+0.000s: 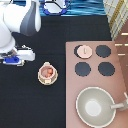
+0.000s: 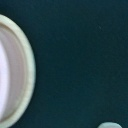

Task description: Take the lid off the pot, put the pot on the plate, and use the tool to push the pot to the front of the table.

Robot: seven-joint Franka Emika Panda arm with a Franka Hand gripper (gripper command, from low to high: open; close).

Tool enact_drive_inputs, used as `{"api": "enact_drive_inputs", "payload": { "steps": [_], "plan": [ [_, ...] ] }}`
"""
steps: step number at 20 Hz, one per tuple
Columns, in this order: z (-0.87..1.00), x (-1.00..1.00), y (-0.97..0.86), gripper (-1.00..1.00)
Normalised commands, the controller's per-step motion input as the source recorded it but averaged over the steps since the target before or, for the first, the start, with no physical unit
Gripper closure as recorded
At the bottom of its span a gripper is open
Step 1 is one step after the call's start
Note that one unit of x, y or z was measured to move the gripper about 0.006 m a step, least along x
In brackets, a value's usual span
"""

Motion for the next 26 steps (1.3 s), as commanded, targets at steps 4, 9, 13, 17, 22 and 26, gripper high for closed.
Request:
{"api": "enact_drive_inputs", "payload": {
  "steps": [4,9,13,17,22,26],
  "plan": [
    [-0.38,-0.95,-0.32,-1.0],
    [-0.43,-1.0,0.02,-1.0],
    [-0.52,-1.0,0.22,-1.0],
    [-0.61,-1.0,0.3,-1.0],
    [-0.65,-1.0,0.29,-1.0],
    [-0.68,-1.0,0.23,-1.0]
  ]
}}
